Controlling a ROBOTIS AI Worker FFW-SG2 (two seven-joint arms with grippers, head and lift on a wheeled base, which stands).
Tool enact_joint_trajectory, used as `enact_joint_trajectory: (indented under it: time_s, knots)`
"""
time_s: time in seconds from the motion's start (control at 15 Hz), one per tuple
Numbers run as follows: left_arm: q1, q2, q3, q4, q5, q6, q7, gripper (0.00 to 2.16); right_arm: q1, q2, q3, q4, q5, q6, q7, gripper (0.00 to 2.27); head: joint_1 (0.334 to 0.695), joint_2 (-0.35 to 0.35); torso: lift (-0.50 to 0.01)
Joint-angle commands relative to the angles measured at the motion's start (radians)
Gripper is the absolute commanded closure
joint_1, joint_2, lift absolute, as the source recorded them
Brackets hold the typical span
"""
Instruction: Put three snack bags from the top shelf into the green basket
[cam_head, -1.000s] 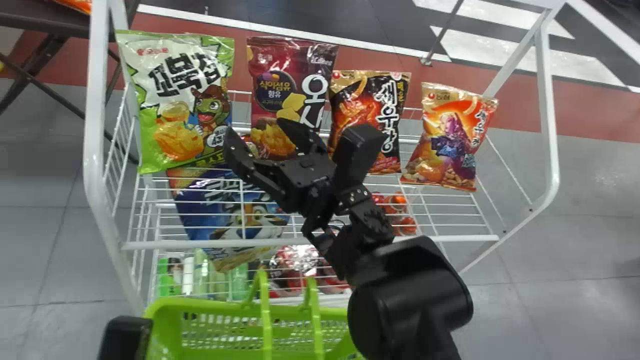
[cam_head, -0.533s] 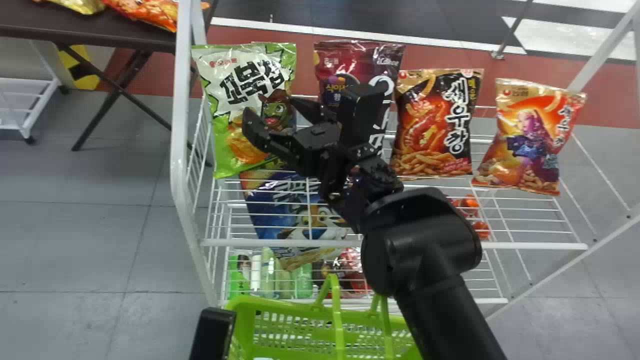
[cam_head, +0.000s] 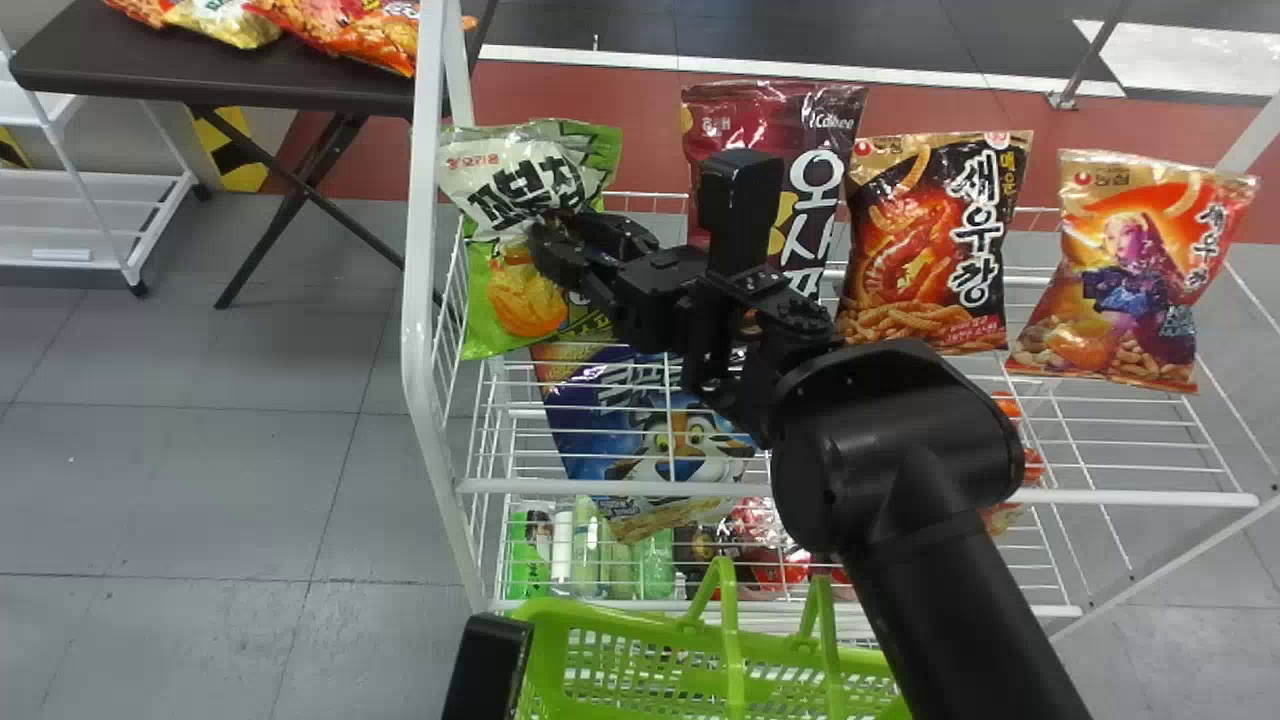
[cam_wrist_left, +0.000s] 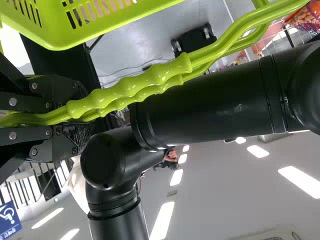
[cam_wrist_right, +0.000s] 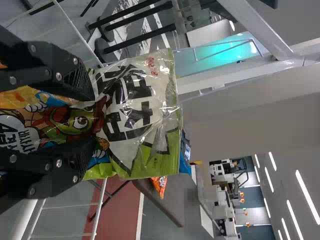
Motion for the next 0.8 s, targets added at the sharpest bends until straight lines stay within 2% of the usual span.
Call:
enact_joint_trajectory:
  time_s: [0.0,0.2,0.4,0.53,0.6,0.67,0.73]
  knots:
    - [0.002,0.0,0.003,0.002,0.003,-0.006,-0.004,1.63,0.054,-0.012,-0.003,-0.121,-0.001,0.072,0.003,2.07,0.695,-0.075,-0.045]
    - [-0.004,0.0,0.018,0.033,0.005,-0.006,-0.023,1.63,0.156,-0.069,-0.005,-0.371,0.046,0.24,0.002,2.07,0.695,-0.078,-0.045]
    - [-0.02,0.0,0.026,0.034,0.003,-0.006,-0.023,1.63,0.261,-0.135,-0.083,-0.629,0.043,0.415,-0.018,2.07,0.695,-0.121,-0.045]
    - [-0.021,0.002,0.043,0.029,0.009,-0.006,-0.036,1.63,0.347,-0.167,-0.193,-0.796,0.017,0.523,-0.024,2.07,0.695,-0.173,-0.045]
    - [-0.021,0.002,0.052,0.028,0.015,-0.015,-0.044,1.63,0.387,-0.209,-0.271,-0.874,-0.019,0.596,-0.033,2.07,0.695,-0.207,-0.045]
    - [-0.021,0.002,0.067,0.026,0.031,-0.024,-0.047,1.63,0.431,-0.228,-0.359,-0.94,-0.089,0.7,-0.033,2.07,0.695,-0.291,-0.045]
    - [-0.023,0.002,0.076,0.033,0.04,-0.034,-0.049,1.63,0.48,-0.248,-0.46,-1.012,-0.158,0.842,-0.032,2.07,0.695,-0.332,-0.045]
